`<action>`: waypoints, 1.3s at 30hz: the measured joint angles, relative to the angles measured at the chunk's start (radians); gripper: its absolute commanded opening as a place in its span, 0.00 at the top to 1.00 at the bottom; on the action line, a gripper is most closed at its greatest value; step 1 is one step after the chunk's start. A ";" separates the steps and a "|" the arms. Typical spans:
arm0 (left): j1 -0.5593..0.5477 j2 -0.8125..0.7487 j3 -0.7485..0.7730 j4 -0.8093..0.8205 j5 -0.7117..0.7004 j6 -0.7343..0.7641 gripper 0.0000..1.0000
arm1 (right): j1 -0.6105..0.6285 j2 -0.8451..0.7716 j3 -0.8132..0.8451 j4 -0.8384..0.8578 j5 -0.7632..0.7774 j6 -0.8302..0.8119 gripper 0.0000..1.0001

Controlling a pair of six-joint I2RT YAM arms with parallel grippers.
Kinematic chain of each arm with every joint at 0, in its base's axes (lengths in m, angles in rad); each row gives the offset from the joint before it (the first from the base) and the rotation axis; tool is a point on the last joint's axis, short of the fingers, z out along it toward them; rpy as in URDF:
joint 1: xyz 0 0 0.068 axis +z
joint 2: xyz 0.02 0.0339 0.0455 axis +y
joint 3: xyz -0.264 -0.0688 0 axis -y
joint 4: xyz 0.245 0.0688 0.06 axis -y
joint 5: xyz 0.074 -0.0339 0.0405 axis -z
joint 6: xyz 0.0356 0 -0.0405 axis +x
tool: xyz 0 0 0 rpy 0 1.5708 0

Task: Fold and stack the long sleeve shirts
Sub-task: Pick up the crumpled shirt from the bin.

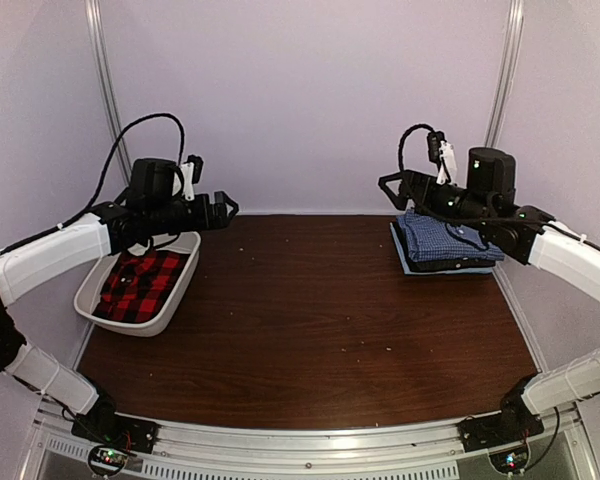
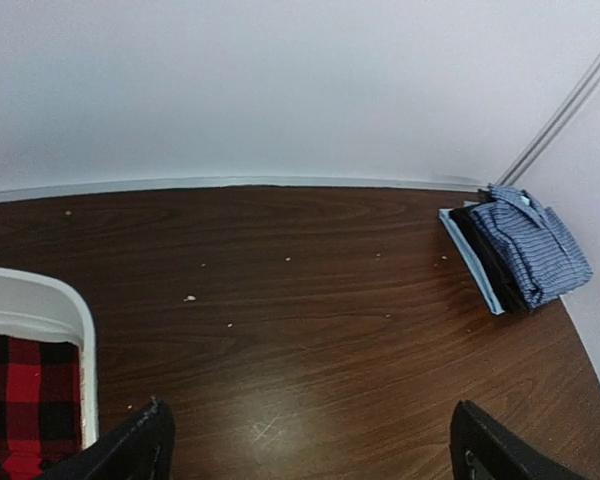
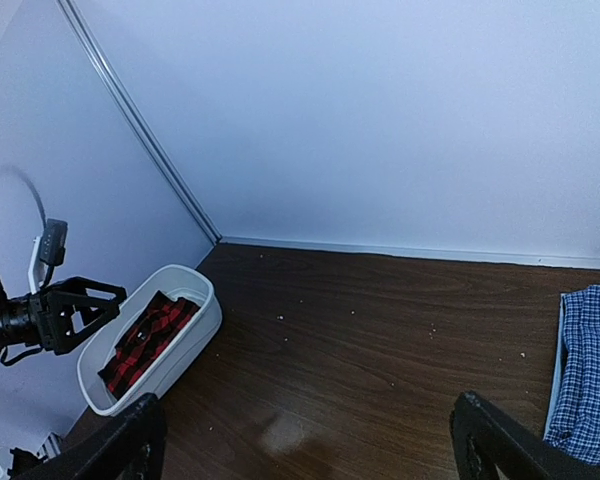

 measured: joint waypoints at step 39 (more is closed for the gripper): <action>0.494 0.403 -0.065 -0.254 -0.214 -0.267 0.12 | 0.000 -0.039 0.010 -0.044 -0.027 -0.122 0.00</action>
